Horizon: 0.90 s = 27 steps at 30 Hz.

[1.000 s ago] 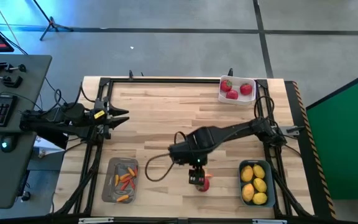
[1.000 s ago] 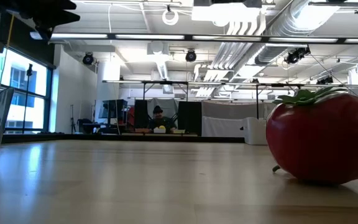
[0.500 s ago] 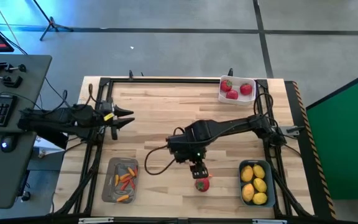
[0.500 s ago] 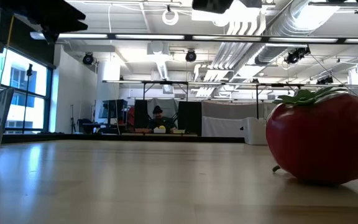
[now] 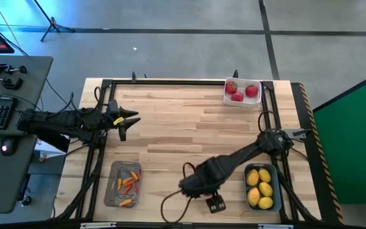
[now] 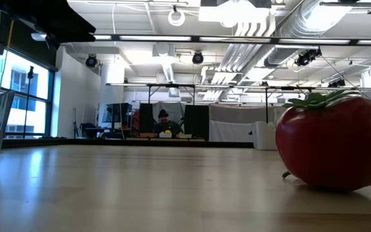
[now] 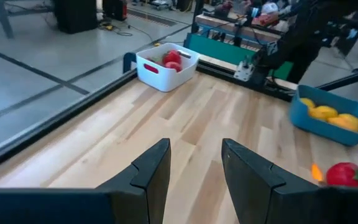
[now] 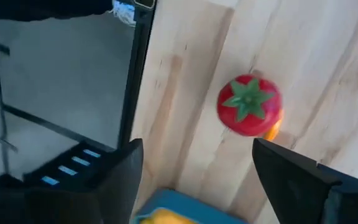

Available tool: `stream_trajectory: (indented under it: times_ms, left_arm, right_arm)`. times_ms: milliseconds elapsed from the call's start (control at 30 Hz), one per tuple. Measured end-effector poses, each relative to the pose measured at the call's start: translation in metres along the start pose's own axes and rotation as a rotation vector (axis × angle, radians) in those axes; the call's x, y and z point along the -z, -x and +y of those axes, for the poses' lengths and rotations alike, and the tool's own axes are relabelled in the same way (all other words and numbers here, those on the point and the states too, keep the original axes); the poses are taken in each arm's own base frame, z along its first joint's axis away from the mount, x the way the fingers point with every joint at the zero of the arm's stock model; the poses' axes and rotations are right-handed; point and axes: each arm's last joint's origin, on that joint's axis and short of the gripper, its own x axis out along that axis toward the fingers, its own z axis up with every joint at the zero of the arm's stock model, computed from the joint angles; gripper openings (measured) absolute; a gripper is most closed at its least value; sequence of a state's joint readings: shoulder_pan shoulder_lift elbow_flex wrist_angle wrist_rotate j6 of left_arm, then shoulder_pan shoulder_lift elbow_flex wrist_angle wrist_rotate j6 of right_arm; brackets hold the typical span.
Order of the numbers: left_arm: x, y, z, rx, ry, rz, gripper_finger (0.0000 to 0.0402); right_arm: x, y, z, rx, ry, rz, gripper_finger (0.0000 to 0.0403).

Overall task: Sort produce into baskets
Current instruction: Put the tomato into the white bin

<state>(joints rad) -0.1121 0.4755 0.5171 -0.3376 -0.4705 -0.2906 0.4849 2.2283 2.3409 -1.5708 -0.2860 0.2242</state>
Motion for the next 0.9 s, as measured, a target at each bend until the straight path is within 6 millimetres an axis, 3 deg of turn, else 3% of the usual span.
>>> stream_trajectory:
  times_ms: [367,733,900]
  left_arm:
    - [0.001,0.001,-0.004,0.129,0.115,0.04,0.0131]
    - [0.0,0.003,-0.01,0.193,-0.008,0.026,0.0131]
    - [0.0,0.003,-0.01,0.197,-0.026,0.022,0.0131]
  right_arm:
    - [0.0,-0.014,0.015,0.159,-0.328,-0.052,0.0303]
    - [0.003,-0.023,0.034,0.199,-0.283,-0.078,0.0303]
    - [-0.004,-0.054,0.035,0.266,-0.21,-0.009,0.0303]
